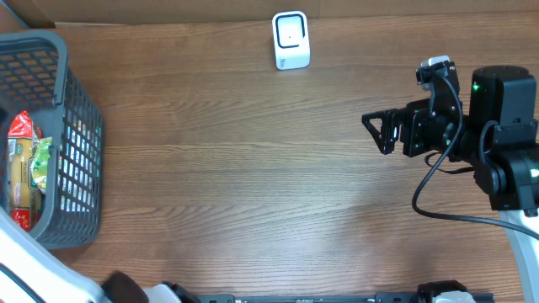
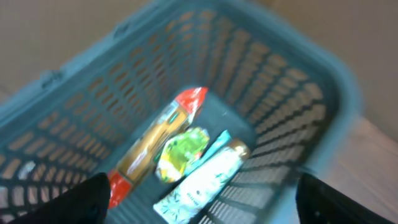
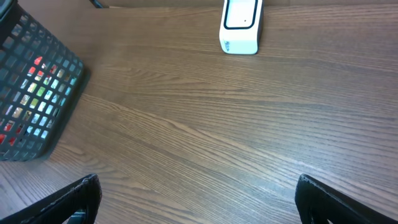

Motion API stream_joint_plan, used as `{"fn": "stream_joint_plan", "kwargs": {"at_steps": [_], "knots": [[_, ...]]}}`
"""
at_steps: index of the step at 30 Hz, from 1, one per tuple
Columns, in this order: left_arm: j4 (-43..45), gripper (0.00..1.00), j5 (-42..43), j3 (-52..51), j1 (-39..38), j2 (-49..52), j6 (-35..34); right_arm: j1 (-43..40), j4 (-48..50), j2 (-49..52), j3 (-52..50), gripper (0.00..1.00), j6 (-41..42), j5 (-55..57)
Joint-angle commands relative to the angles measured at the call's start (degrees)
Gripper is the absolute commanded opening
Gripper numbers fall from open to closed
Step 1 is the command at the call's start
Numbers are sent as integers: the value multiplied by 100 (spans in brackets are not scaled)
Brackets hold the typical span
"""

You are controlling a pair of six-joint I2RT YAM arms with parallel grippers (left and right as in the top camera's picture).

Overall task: Scan the item barcode
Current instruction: 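Reach the left gripper into the basket toward the white-and-gold tube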

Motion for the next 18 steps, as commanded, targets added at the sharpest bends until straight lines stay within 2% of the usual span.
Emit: {"fn": "stream_joint_plan", "kwargs": {"at_steps": [1, 5, 9, 13, 18], "knots": [[-96, 82, 319, -90, 278, 684, -310, -15, 9, 4, 120, 100, 17, -83], [17, 78, 302, -337, 332, 1119, -201, -15, -9, 15, 107, 100, 17, -39], [494, 74, 299, -892, 299, 1226, 83, -15, -9, 46, 107, 100, 17, -22], [1080, 76, 466, -1692, 210, 1239, 627, -15, -90, 127, 107, 100, 17, -22], [1937, 87, 1327, -2734, 109, 1252, 1434, -15, -144, 291, 107, 100, 20, -22]]}}
